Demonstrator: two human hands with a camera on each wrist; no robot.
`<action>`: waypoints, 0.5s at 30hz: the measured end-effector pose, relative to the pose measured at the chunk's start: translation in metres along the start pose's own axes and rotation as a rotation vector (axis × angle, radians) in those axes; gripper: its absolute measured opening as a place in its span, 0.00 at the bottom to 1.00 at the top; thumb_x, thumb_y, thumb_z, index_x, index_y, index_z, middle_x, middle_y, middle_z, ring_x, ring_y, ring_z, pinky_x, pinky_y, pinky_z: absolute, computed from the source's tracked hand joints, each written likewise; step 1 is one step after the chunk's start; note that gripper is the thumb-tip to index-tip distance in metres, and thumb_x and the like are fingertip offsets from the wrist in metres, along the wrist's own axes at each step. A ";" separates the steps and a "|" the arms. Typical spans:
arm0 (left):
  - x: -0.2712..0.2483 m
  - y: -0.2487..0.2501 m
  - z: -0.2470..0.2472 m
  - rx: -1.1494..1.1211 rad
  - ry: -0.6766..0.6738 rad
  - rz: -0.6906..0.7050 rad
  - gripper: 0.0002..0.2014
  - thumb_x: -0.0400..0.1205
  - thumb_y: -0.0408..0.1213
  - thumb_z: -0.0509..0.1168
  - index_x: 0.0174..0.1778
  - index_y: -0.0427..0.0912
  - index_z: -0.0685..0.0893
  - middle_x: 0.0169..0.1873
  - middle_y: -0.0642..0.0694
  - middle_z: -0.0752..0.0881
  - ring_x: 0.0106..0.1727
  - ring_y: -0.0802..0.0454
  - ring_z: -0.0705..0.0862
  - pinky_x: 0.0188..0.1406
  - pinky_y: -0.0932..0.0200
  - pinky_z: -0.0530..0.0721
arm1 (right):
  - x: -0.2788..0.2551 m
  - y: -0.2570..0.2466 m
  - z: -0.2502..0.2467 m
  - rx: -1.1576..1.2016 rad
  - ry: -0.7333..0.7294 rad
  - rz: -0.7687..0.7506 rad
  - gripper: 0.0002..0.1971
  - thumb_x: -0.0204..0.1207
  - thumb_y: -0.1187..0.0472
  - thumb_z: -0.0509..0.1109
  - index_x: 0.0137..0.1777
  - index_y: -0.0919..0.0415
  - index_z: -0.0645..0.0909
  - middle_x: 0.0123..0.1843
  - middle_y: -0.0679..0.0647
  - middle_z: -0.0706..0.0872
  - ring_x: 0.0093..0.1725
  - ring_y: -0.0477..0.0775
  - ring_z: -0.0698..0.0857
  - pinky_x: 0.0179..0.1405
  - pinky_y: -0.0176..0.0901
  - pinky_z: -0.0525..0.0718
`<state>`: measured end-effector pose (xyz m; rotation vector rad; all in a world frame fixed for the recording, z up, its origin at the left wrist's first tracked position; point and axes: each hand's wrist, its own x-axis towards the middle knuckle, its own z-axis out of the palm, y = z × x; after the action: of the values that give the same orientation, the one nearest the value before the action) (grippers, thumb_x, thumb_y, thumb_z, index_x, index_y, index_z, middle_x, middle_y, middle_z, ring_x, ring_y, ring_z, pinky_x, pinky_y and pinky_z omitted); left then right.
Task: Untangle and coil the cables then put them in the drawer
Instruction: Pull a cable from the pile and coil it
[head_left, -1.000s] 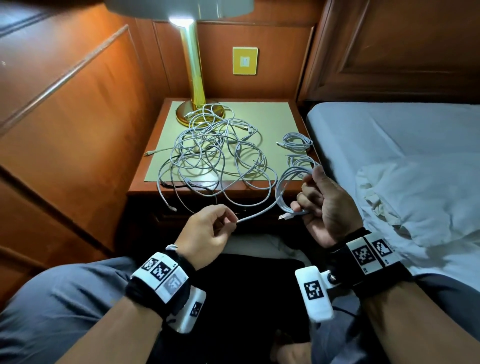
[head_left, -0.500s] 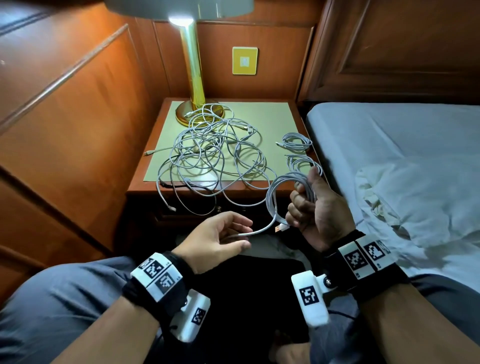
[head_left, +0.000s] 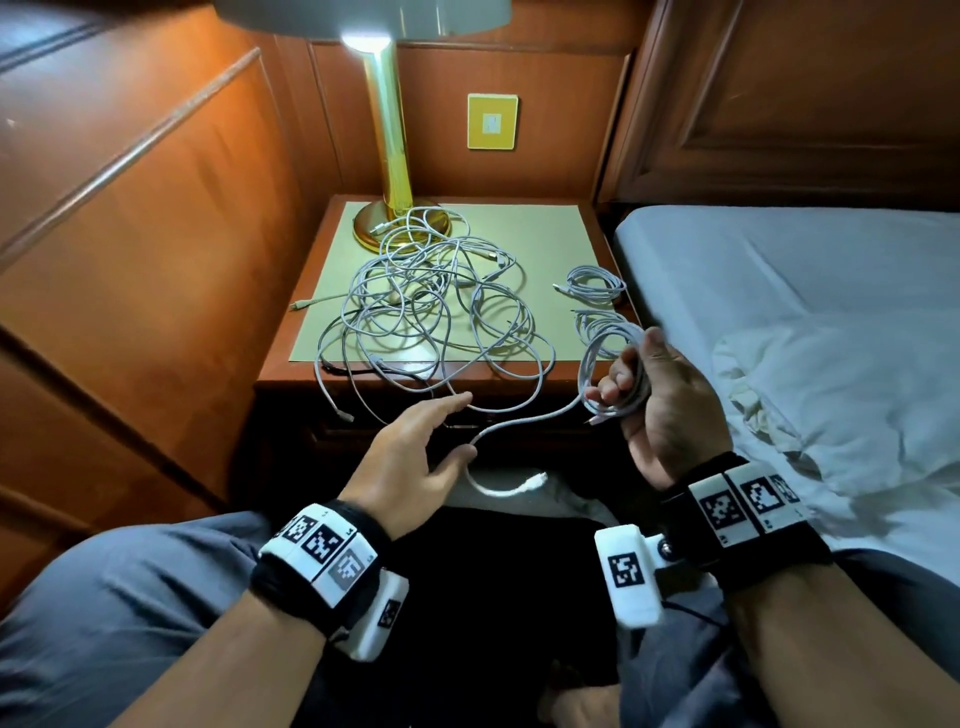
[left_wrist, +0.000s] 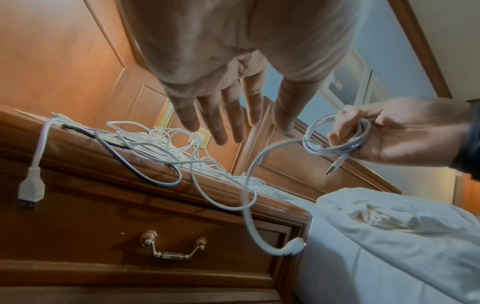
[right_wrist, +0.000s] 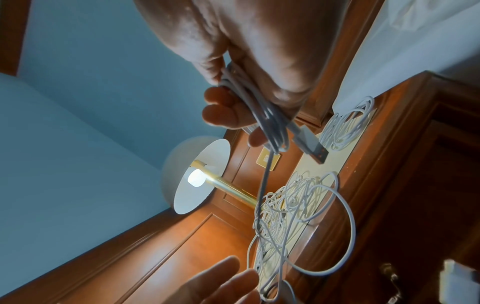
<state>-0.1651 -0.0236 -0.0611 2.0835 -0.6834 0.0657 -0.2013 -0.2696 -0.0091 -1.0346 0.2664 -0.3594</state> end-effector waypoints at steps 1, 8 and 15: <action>0.000 0.000 -0.001 0.000 -0.004 -0.007 0.25 0.80 0.37 0.76 0.74 0.46 0.81 0.67 0.55 0.84 0.70 0.63 0.80 0.73 0.68 0.75 | 0.000 0.000 -0.001 -0.006 -0.008 0.001 0.17 0.88 0.51 0.59 0.42 0.61 0.75 0.27 0.52 0.74 0.28 0.51 0.73 0.49 0.59 0.74; -0.004 0.014 0.006 -0.181 -0.042 -0.093 0.20 0.81 0.36 0.74 0.69 0.49 0.83 0.60 0.57 0.88 0.64 0.63 0.85 0.68 0.59 0.82 | -0.016 0.010 0.012 -0.070 -0.236 0.131 0.18 0.79 0.47 0.66 0.42 0.64 0.74 0.27 0.53 0.73 0.25 0.52 0.73 0.44 0.54 0.75; 0.000 0.024 0.011 -0.486 -0.083 -0.136 0.23 0.83 0.28 0.70 0.73 0.45 0.77 0.61 0.47 0.88 0.65 0.54 0.86 0.67 0.58 0.82 | -0.033 0.018 0.017 -0.387 -0.575 0.145 0.11 0.80 0.52 0.67 0.40 0.59 0.77 0.27 0.52 0.78 0.27 0.54 0.76 0.37 0.49 0.74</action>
<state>-0.1789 -0.0423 -0.0494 1.6626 -0.5402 -0.2434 -0.2222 -0.2344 -0.0152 -1.4417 -0.1153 0.1364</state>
